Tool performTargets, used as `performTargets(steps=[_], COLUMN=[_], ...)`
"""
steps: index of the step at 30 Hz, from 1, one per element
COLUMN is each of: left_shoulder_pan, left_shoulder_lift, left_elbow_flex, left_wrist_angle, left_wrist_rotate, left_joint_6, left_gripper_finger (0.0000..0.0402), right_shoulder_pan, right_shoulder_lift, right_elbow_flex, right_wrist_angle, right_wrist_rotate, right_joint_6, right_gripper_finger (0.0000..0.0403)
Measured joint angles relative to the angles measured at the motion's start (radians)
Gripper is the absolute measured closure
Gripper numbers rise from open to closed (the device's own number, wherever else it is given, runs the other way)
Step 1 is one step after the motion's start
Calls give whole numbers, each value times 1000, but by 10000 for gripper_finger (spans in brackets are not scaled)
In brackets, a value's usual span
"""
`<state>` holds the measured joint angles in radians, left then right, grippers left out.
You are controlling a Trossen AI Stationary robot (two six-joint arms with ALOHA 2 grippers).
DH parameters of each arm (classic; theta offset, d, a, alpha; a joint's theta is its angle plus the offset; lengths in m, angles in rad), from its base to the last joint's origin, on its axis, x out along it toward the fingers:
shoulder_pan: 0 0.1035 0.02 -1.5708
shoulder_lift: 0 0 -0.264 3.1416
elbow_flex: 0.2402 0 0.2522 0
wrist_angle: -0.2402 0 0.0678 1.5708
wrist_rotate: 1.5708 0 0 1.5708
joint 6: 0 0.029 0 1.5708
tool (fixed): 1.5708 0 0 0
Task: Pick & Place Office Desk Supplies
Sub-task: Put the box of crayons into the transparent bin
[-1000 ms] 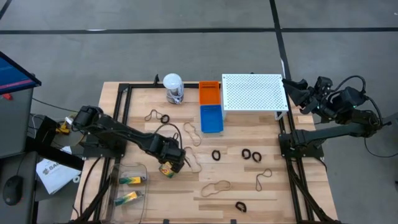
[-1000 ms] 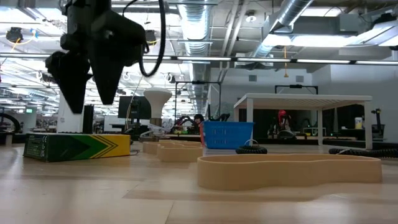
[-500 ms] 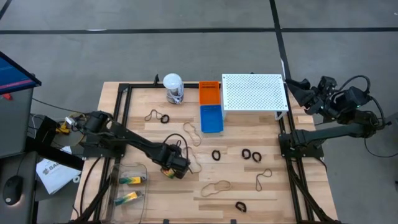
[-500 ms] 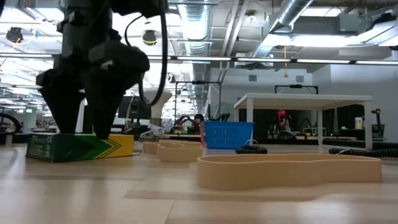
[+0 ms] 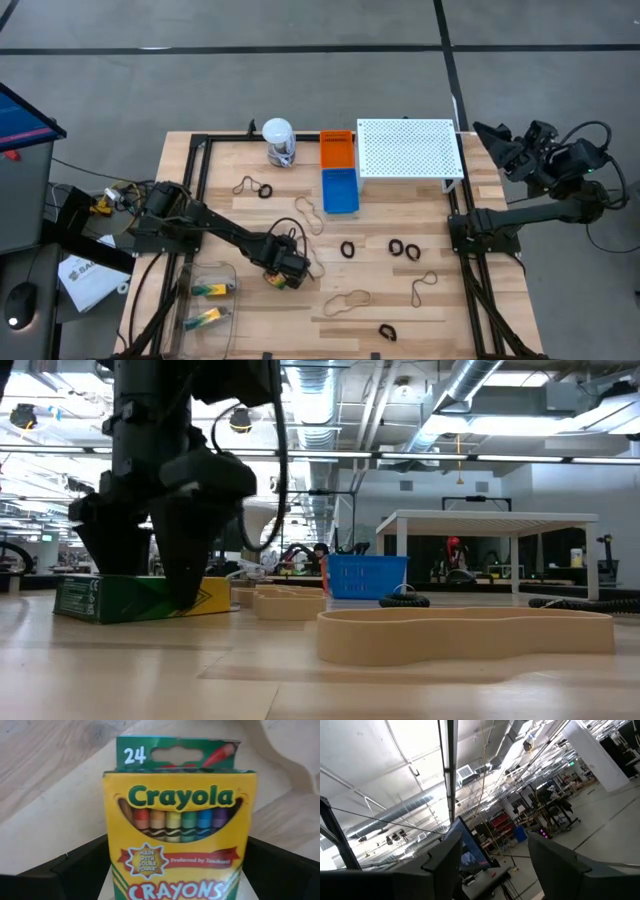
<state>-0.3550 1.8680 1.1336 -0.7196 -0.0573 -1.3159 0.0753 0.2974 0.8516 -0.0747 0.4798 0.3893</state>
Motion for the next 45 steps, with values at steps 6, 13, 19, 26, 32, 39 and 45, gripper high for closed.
performTargets(steps=[6,13,19,26,32,39,45], left_shoulder_pan=[-1,-2,-3,-3,-11,-26,-26], left_shoulder_lift=[-2,-48,-42,-41,-41,-9,3], left_elbow_flex=[-3,-3,-3,-3,-3,-5,-1], left_wrist_angle=[23,78,127,121,144,156,151], left_wrist_rotate=[-56,-83,-67,-63,-31,-11,-14], left_joint_6=[-2,32,80,133,134,130,108], left_gripper_finger=[3,5,5,5,5,5,5], right_shoulder_pan=[0,1,1,1,1,0,0], right_shoulder_lift=[-4,-4,-4,-4,-4,-4,-3], right_elbow_flex=[0,0,0,0,0,0,0], right_wrist_angle=[-1,-12,-26,-26,-32,-46,-49], right_wrist_rotate=[0,0,0,0,0,0,0], right_joint_6=[-4,-5,-5,-7,-7,-6,-6], right_gripper_finger=[179,179,179,179,179,179,179])
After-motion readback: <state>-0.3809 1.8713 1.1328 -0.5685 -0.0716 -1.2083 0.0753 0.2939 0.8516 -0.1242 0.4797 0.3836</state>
